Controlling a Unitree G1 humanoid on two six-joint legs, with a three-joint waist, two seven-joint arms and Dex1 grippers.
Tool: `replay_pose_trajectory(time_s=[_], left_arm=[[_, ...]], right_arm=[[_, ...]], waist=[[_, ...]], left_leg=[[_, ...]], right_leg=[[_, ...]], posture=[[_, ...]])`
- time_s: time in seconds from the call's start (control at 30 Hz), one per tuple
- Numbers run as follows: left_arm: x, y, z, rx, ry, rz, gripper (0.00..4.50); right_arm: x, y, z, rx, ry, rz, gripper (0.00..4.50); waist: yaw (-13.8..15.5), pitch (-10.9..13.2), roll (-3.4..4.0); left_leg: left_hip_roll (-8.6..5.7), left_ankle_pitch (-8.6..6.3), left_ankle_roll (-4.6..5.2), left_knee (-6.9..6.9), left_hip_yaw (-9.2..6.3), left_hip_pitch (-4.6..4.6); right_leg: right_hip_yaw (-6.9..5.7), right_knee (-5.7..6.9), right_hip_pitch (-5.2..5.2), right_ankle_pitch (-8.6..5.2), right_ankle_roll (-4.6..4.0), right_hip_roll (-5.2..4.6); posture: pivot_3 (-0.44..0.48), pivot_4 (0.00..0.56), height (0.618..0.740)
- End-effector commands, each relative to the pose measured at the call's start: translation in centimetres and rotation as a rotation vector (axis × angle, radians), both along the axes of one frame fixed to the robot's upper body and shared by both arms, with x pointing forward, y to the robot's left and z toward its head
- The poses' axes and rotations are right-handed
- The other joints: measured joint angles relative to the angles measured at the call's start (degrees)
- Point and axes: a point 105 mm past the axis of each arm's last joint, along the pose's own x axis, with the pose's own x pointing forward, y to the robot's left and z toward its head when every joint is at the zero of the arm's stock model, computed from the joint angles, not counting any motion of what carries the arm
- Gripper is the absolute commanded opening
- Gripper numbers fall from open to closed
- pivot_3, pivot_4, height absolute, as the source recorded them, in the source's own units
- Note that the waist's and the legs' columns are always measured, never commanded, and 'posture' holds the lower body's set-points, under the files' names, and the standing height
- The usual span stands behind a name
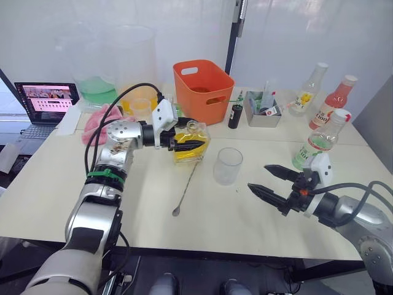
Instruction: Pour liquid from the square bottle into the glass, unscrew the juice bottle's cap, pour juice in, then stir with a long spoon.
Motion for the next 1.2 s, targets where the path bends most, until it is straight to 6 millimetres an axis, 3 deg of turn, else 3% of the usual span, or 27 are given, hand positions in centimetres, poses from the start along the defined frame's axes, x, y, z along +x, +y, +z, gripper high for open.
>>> replay_pose_trajectory(time_s=[0.03,0.27,0.57,1.2], left_arm=[[0.8,-2.1,4.1,-0.023,-0.265,0.055,2.94],[1.6,-4.9,5.0,0.006,-0.485,0.152,2.94],[1.2,-7.1,4.3,0.076,-0.697,0.184,2.94],[0.8,-8.6,2.4,0.235,-0.994,0.163,2.94]], right_arm=[[-0.4,0.3,1.1,0.014,-0.054,-0.004,4.49],[-0.8,0.6,1.4,0.039,-0.07,-0.032,4.49],[-1.3,0.7,1.9,0.072,-0.092,-0.077,4.49],[-1.9,1.2,2.7,0.114,-0.108,-0.098,4.49]], waist=[[0.0,0.0,-0.05],[-0.3,0.1,-0.09],[-0.2,0.1,-0.09],[-0.2,0.1,-0.09]], left_leg=[[-0.01,0.0,0.0,0.0,-0.01,0.0],[0.0,0.0,0.0,0.0,-0.02,-0.03],[-0.02,0.0,0.0,-0.01,-0.02,-0.03],[-0.05,0.0,-0.01,0.0,-0.02,-0.03]], right_leg=[[0.0,0.01,0.0,0.0,0.0,0.0],[0.0,0.03,-0.05,0.0,0.01,0.0],[0.0,0.06,-0.04,0.01,0.03,0.0],[0.0,0.09,-0.04,0.02,0.03,-0.01]], posture=[[0.0,0.15,0.739],[0.0,0.15,0.739],[0.0,0.15,0.739],[0.0,0.15,0.739]])
